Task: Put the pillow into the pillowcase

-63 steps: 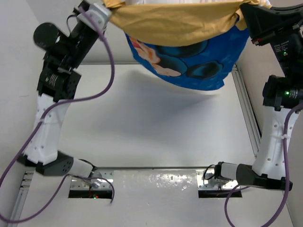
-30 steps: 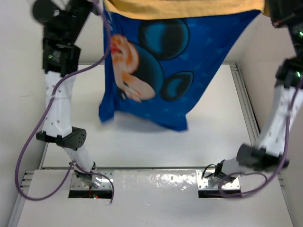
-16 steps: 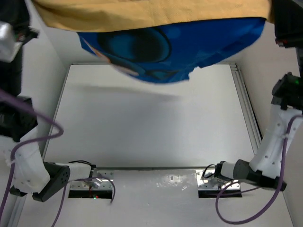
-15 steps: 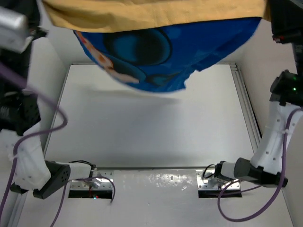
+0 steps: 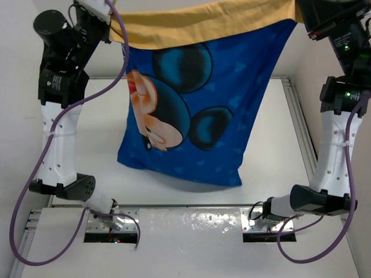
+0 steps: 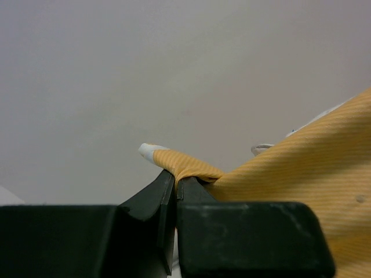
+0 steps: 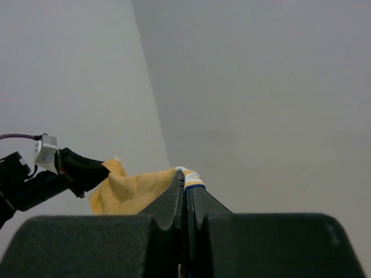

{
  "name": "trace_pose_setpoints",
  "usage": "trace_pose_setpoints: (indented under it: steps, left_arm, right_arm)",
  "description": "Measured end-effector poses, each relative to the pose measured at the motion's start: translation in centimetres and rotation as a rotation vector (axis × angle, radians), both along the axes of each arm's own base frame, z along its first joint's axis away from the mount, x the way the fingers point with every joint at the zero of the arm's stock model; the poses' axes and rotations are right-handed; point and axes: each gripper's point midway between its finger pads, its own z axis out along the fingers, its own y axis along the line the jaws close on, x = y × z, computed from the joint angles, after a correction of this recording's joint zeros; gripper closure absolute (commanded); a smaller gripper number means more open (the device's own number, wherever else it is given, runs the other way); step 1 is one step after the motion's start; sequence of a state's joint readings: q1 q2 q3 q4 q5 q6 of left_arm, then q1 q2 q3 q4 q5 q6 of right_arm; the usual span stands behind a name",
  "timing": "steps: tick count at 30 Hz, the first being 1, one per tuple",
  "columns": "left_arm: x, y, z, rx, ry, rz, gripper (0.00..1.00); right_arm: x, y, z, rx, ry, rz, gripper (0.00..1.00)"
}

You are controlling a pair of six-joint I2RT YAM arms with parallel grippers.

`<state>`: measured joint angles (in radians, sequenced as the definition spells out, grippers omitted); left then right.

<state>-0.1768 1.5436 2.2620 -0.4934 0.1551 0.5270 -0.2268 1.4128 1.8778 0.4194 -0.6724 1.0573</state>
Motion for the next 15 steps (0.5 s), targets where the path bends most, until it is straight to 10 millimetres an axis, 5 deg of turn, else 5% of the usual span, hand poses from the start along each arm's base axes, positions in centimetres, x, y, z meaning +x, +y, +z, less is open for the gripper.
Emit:
trace_pose_setpoints:
  steps: [6, 12, 15]
  left_arm:
    - [-4.8, 2.2, 6.7, -0.026, -0.214, 0.062, 1.00]
    - [-8.0, 3.5, 12.1, -0.030, -0.402, 0.107, 1.00]
    - [-10.5, 3.9, 17.0, -0.032, -0.590, 0.126, 1.00]
  right_arm:
    - [-4.1, 0.8, 3.9, -0.025, -0.152, -0.011, 1.00]
    - [-4.6, 1.1, 6.1, -0.052, -0.212, -0.017, 1.00]
    - [-6.0, 1.1, 7.2, -0.073, -0.273, -0.056, 1.00]
